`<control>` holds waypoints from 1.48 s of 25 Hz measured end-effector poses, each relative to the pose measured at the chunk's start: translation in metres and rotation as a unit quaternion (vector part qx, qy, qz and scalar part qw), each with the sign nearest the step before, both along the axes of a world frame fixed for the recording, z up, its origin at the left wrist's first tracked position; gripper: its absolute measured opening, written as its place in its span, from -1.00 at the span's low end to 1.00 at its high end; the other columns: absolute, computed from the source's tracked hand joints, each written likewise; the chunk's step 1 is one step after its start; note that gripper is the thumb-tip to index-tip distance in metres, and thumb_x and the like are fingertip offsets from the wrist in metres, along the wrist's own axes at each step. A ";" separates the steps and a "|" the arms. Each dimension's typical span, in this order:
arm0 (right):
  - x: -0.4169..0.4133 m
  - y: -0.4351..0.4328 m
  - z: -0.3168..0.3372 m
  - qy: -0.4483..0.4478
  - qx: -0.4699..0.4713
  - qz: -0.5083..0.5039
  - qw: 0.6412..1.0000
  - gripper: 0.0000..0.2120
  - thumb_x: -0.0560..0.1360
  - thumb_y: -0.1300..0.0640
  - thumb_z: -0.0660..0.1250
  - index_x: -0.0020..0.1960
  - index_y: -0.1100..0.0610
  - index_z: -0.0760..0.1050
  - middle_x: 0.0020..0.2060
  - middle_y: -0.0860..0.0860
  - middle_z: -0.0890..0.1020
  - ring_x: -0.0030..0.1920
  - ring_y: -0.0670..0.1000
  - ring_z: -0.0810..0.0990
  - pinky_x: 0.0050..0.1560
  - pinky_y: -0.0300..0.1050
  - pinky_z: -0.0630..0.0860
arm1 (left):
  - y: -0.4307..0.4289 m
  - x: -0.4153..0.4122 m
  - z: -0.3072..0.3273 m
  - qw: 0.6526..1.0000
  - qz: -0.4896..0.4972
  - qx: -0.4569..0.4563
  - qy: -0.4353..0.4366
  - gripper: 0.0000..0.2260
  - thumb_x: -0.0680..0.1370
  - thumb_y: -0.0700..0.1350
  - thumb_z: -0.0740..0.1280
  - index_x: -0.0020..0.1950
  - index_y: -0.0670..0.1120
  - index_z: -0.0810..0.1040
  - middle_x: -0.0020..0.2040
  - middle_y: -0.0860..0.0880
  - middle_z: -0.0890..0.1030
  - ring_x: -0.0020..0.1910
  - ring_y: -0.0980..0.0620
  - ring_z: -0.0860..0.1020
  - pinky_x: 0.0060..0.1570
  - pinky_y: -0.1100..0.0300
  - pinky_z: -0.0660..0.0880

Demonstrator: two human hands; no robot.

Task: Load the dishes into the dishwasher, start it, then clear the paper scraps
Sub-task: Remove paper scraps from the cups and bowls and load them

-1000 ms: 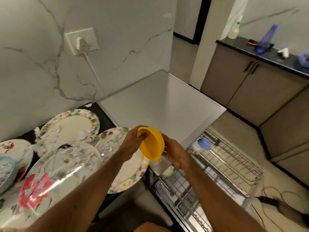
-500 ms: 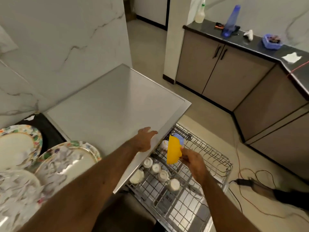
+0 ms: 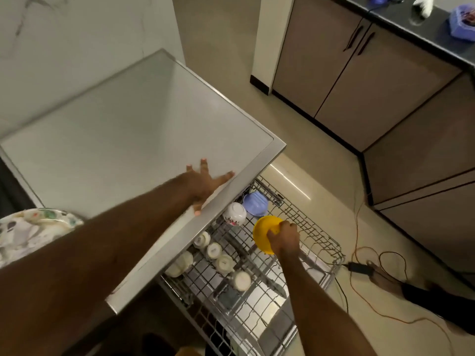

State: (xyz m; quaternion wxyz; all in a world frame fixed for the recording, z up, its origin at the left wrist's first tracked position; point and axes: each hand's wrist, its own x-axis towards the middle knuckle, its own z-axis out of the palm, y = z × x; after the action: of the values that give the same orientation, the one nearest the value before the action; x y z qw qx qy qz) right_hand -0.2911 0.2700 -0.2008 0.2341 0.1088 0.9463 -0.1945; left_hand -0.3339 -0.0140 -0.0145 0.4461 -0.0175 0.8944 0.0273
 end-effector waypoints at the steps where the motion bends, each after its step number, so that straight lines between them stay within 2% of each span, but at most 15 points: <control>1: -0.006 -0.001 -0.006 -0.006 0.016 0.007 1.000 -0.53 0.52 0.03 0.43 0.33 0.26 0.48 0.24 0.22 0.50 0.19 0.27 0.55 0.17 0.10 0.56 | 0.001 -0.001 -0.001 1.000 0.004 0.004 -0.005 0.25 0.44 -0.26 0.59 0.54 0.39 -0.39 0.52 -0.27 -0.55 0.50 -0.57 -0.33 0.45 -0.49 0.12; 6: -0.028 -0.005 -0.034 -0.027 0.060 0.031 0.997 -0.47 0.55 0.10 0.46 0.44 0.27 0.42 0.37 0.24 0.44 0.29 0.29 0.51 0.21 0.18 0.56 | 0.001 -0.002 -0.004 1.000 -0.013 -0.002 -0.015 0.27 0.44 -0.25 0.58 0.51 0.37 -0.47 0.46 -0.34 -0.58 0.45 -0.65 -0.30 0.40 -0.53 0.18; 9: -0.037 -0.004 -0.049 -0.030 0.061 0.017 0.998 -0.51 0.56 0.16 0.42 0.42 0.30 0.41 0.35 0.27 0.45 0.26 0.33 0.52 0.19 0.21 0.56 | 0.002 -0.004 -0.005 1.000 -0.016 -0.002 -0.018 0.27 0.45 -0.24 0.57 0.50 0.36 -0.50 0.41 -0.36 -0.60 0.43 -0.68 -0.28 0.38 -0.55 0.19; 12: -0.044 -0.003 -0.055 -0.029 0.052 -0.011 0.998 -0.58 0.58 0.26 0.35 0.40 0.31 0.40 0.34 0.29 0.45 0.24 0.35 0.53 0.20 0.28 0.57 | 0.000 -0.006 -0.007 1.000 -0.025 -0.006 -0.012 0.31 0.43 -0.23 0.60 0.48 0.36 -0.53 0.27 -0.32 -0.63 0.42 -0.70 -0.27 0.37 -0.56 0.20; 15: -0.041 -0.004 -0.040 -0.036 0.035 0.003 0.999 -0.55 0.58 0.30 0.35 0.44 0.31 0.37 0.36 0.30 0.43 0.25 0.36 0.54 0.21 0.26 0.58 | -0.001 -0.006 -0.007 0.999 -0.039 -0.015 -0.009 0.32 0.42 -0.22 0.61 0.47 0.36 -0.54 0.27 -0.30 -0.64 0.43 -0.69 -0.27 0.38 -0.54 0.20; 19: -0.019 -0.009 -0.013 -0.010 0.004 0.003 1.000 -0.54 0.58 0.21 0.35 0.44 0.27 0.38 0.33 0.26 0.47 0.24 0.30 0.56 0.19 0.22 0.59 | 0.001 -0.005 0.001 0.998 -0.062 -0.017 -0.003 0.30 0.43 -0.19 0.61 0.49 0.34 -0.52 0.42 -0.35 -0.60 0.45 -0.66 -0.27 0.43 -0.51 0.15; 22: 0.008 -0.025 0.015 0.021 -0.053 0.002 0.998 -0.58 0.56 0.03 0.27 0.35 0.20 0.46 0.21 0.16 0.55 0.19 0.22 0.59 0.02 0.00 0.54 | -0.003 -0.001 0.006 0.999 -0.050 -0.006 0.004 0.30 0.39 -0.15 0.64 0.53 0.35 -0.45 0.50 -0.34 -0.53 0.49 -0.61 -0.25 0.45 -0.46 0.16; 23: 0.022 -0.035 0.034 0.037 -0.073 0.004 0.997 -0.58 0.58 0.02 0.29 0.37 0.21 0.45 0.24 0.15 0.55 0.22 0.20 0.58 0.04 -0.04 0.50 | -0.006 0.004 0.008 0.999 -0.045 0.001 0.015 0.29 0.38 -0.13 0.65 0.57 0.34 -0.40 0.54 -0.33 -0.49 0.52 -0.59 -0.22 0.47 -0.42 0.17; 25: 0.045 -0.057 0.068 0.089 -0.099 0.020 0.991 -0.48 0.63 0.02 0.34 0.51 0.23 0.36 0.40 0.16 0.49 0.38 0.19 0.49 0.25 0.02 0.50 | -0.014 0.021 0.009 0.997 -0.033 0.026 0.070 0.18 0.41 -0.06 0.63 0.67 0.18 -0.23 0.63 -0.33 -0.26 0.59 -0.49 -0.07 0.53 -0.29 0.16; 27: 0.062 -0.084 0.103 0.160 -0.084 0.059 0.982 -0.36 0.62 0.01 0.37 0.59 0.23 0.26 0.54 0.17 0.37 0.53 0.20 0.35 0.48 0.09 0.40 | -0.025 0.056 0.007 0.989 0.016 0.070 0.129 -0.10 0.52 -0.05 0.54 0.68 -0.04 0.03 0.63 -0.30 0.08 0.60 -0.33 0.16 0.53 -0.16 0.24; 29: 0.075 -0.116 0.130 0.229 -0.077 0.124 0.962 -0.33 0.61 0.04 0.38 0.61 0.24 0.22 0.58 0.21 0.31 0.56 0.22 0.31 0.52 0.11 0.34 | -0.037 0.101 0.005 0.975 0.062 0.095 0.192 -0.36 0.62 -0.10 0.40 0.62 -0.15 0.18 0.59 -0.23 0.23 0.58 -0.23 0.22 0.51 -0.13 0.27; 31: 0.083 -0.152 0.148 0.269 -0.093 0.194 0.939 -0.35 0.58 0.06 0.39 0.58 0.25 0.26 0.55 0.24 0.34 0.50 0.26 0.36 0.46 0.16 0.38 | -0.052 0.141 0.007 0.956 0.084 0.116 0.255 -0.43 0.68 -0.11 0.29 0.63 -0.17 0.15 0.63 -0.19 0.17 0.62 -0.17 0.13 0.58 -0.02 0.12; 33: 0.098 -0.194 0.159 0.268 -0.111 0.273 0.917 -0.38 0.60 0.02 0.36 0.57 0.23 0.30 0.52 0.23 0.39 0.46 0.26 0.42 0.45 0.16 0.39 | -0.076 0.181 0.016 0.940 0.115 0.107 0.303 -0.42 0.69 -0.10 0.26 0.66 -0.16 0.10 0.66 -0.16 0.12 0.64 -0.13 0.08 0.57 0.06 0.03; 37: 0.149 -0.281 0.172 0.203 -0.136 0.427 0.870 -0.38 0.64 -0.12 0.27 0.58 0.18 0.28 0.52 0.16 0.39 0.48 0.20 0.41 0.49 0.07 0.32 | -0.150 0.274 0.021 0.911 0.202 0.048 0.355 -0.44 0.66 -0.10 0.25 0.64 -0.19 0.19 0.63 -0.22 0.18 0.61 -0.22 0.17 0.58 -0.12 0.16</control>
State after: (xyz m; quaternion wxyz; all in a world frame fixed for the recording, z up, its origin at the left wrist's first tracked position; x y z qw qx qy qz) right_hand -0.1423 -0.0108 -0.0290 0.1094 -0.3809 0.8913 -0.2205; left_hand -0.0598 -0.1643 0.0060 0.0844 -0.1653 0.9688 0.1645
